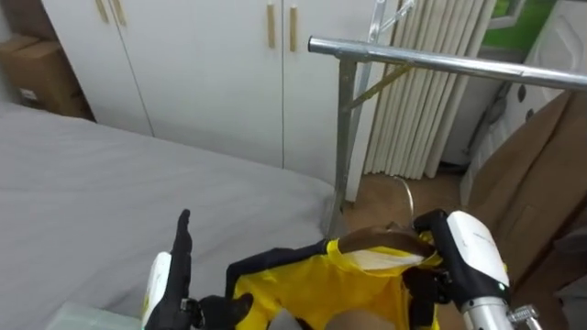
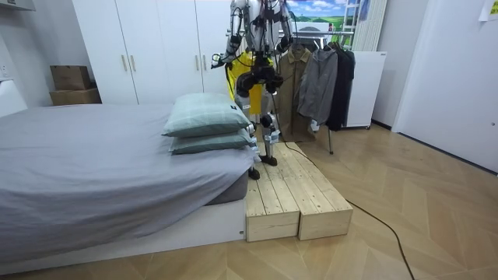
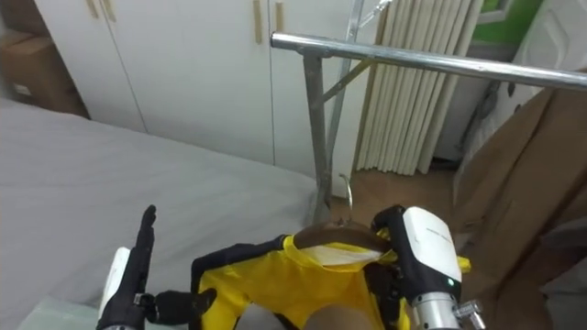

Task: Hang clothes

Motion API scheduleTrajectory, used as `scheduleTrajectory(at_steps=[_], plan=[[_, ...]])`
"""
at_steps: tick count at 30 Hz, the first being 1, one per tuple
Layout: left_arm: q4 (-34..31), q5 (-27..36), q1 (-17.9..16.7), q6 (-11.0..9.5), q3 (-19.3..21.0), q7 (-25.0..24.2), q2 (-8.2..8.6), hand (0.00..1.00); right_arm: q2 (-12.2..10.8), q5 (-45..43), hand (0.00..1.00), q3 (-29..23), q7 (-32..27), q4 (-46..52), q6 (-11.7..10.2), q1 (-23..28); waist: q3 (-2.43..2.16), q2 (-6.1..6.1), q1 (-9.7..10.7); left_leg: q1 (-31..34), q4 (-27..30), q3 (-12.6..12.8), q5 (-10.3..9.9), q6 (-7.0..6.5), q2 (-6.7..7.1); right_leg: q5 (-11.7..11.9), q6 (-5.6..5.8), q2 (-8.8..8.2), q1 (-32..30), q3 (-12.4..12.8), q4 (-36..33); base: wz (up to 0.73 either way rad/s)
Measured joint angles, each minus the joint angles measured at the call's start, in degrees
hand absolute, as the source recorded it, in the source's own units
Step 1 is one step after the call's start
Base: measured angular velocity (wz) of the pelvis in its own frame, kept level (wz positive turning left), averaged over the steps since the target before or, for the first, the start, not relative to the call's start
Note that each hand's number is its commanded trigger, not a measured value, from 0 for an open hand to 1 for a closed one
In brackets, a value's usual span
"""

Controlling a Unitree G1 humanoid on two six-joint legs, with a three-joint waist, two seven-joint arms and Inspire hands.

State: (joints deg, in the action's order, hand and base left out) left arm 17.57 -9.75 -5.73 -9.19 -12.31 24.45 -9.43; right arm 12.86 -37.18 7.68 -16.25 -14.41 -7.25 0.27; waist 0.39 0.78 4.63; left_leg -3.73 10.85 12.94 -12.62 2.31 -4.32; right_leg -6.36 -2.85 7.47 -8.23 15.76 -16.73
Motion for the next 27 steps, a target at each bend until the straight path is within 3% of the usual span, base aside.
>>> scheduleTrajectory(at_steps=[4, 6, 9, 15, 18, 27], plan=[[1.1, 0.0, 0.4, 0.0, 0.7, 0.1, -1.04, 0.00, -0.1, 1.0, 1.00, 0.1, 0.4, 0.0, 0.9, 0.0, 0.10, 0.04, -1.7, -0.5, -0.8, 2.5, 0.0, 0.00, -0.35, 0.0, -0.13, 0.61, -1.1, 0.0, -0.8, -0.34], [1.3, 0.1, 0.9, 0.0, 1.6, 0.5, -1.12, 0.00, -0.1, 1.1, 1.00, 0.1, 0.4, 0.1, 1.0, -0.3, 0.39, 0.44, -3.6, -0.8, -0.9, 4.7, -0.1, 0.09, -0.41, 0.0, -1.12, -0.31, -2.4, -5.8, -1.2, -0.46], [1.6, 0.5, 2.1, -0.2, 2.7, 0.6, -0.36, 0.00, -0.1, 1.0, 1.00, 0.1, 0.4, 0.1, 1.0, -0.7, 0.54, 0.62, -4.8, -0.6, -1.1, 5.2, -0.1, 0.10, -0.50, 0.1, -1.36, 0.11, -2.4, -4.9, -1.1, -0.16], [1.5, 0.7, 2.4, -0.4, 3.5, 0.8, 0.25, 0.00, -1.0, 1.0, 1.00, 0.1, 0.8, 3.7, 1.3, -1.9, 0.59, 0.92, -5.1, -0.5, -1.1, 6.5, -0.1, 0.11, -0.85, 0.5, -1.60, 0.77, -2.7, -3.6, -0.7, -0.11], [1.2, 0.7, 2.5, -0.4, 3.5, 0.9, 1.06, 0.00, -1.6, 1.1, 1.00, 0.1, 0.8, 4.5, 1.3, -2.0, 0.55, 0.97, -5.0, -0.5, -1.2, 6.7, -0.1, 0.12, -0.99, 0.8, -1.66, 0.98, -2.5, -3.4, 0.0, -0.07], [0.9, 0.7, 2.5, -0.2, 3.0, 0.7, 0.82, 0.00, -1.8, 1.1, 1.00, 0.1, 1.4, 8.4, 2.9, -1.6, 0.41, 0.92, -3.2, -1.1, -1.2, 6.8, -0.1, 0.11, -1.37, 1.8, -1.71, 1.66, -1.2, -1.7, 2.0, -0.09]])
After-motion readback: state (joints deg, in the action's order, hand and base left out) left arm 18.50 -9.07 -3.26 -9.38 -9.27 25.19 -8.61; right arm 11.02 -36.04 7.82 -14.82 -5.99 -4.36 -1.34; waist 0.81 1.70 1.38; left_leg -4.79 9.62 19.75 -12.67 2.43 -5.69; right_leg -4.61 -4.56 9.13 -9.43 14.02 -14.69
